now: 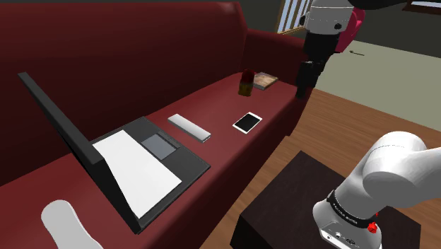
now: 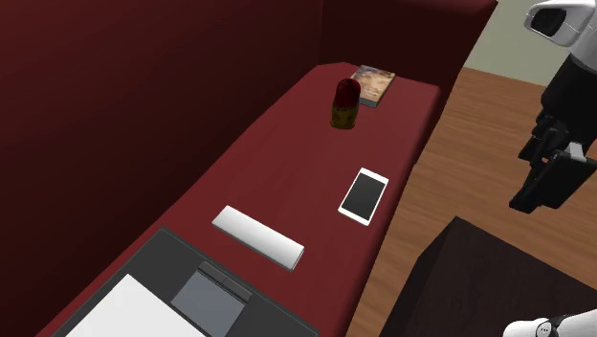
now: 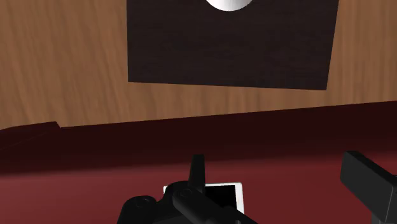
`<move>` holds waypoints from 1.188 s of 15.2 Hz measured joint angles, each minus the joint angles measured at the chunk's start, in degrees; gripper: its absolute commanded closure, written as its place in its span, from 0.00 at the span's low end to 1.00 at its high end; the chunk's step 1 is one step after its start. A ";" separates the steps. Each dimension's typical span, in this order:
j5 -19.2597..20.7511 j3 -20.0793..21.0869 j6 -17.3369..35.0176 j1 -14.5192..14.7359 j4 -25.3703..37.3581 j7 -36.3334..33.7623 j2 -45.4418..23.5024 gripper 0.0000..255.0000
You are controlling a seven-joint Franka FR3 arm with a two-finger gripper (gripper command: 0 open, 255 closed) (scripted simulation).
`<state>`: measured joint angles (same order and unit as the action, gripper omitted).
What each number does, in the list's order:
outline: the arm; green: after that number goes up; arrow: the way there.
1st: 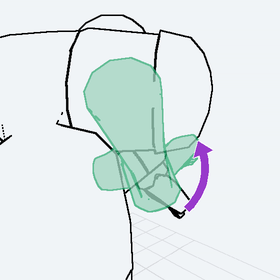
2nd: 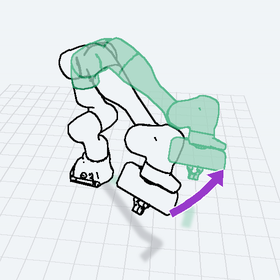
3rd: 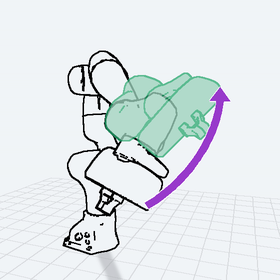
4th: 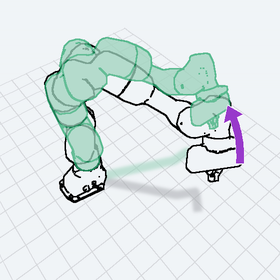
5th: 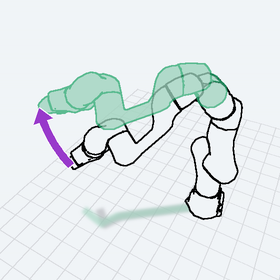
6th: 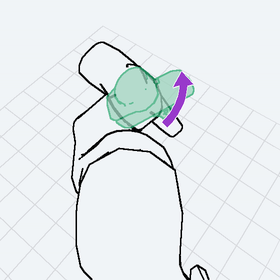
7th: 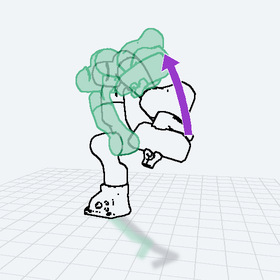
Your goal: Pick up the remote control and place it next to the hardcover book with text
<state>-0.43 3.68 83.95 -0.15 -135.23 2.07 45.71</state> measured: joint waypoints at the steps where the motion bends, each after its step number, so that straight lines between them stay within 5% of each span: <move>1: 0.00 0.00 0.00 0.00 0.00 0.00 0.00 0.00; 18: -2.29 8.10 23.92 1.58 7.30 -7.74 -29.34 0.00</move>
<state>-2.72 11.78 107.87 1.43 -127.93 -5.67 16.37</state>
